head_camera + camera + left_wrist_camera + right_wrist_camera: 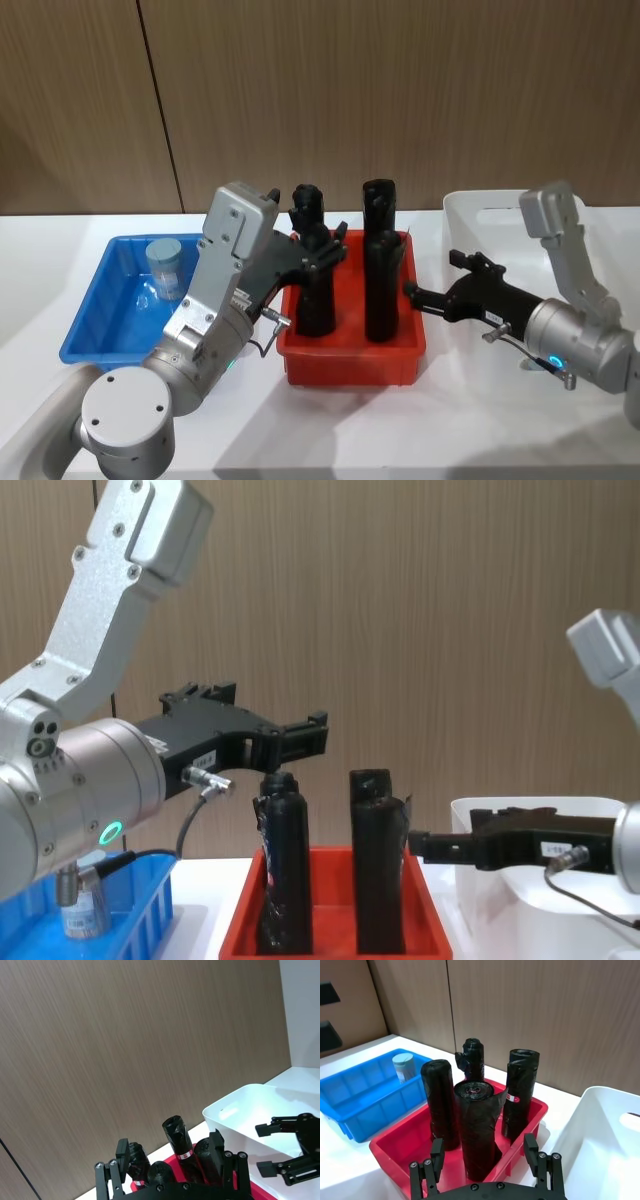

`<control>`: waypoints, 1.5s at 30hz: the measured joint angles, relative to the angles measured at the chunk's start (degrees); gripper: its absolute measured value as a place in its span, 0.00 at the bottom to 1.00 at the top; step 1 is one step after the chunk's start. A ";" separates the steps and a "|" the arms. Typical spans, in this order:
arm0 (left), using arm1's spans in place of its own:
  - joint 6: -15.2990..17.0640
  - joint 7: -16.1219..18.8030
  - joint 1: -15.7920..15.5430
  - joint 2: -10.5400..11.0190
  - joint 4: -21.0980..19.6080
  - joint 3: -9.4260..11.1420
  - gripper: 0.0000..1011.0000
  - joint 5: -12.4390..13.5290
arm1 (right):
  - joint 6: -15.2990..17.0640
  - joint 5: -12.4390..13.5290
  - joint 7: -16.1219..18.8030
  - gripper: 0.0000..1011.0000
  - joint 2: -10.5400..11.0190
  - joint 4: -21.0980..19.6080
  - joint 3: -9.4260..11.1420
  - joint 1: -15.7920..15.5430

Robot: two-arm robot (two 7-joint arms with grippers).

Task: Pick the cotton swabs from the blue box and place them into the white box.

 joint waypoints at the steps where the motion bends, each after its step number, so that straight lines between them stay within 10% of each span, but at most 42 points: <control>1: 0.00 0.00 0.00 0.00 0.00 0.00 0.99 0.00 | -0.09 -0.19 0.24 0.99 -0.15 0.62 -0.06 0.41; 15: 0.00 0.01 0.00 0.00 0.00 0.00 0.99 0.00 | -0.70 -3.78 3.75 0.99 -1.55 6.74 -0.73 5.25; 45: 0.00 0.01 0.00 0.00 0.00 0.00 0.99 0.00 | 4.22 -6.87 7.00 0.99 -1.43 6.77 -1.46 7.71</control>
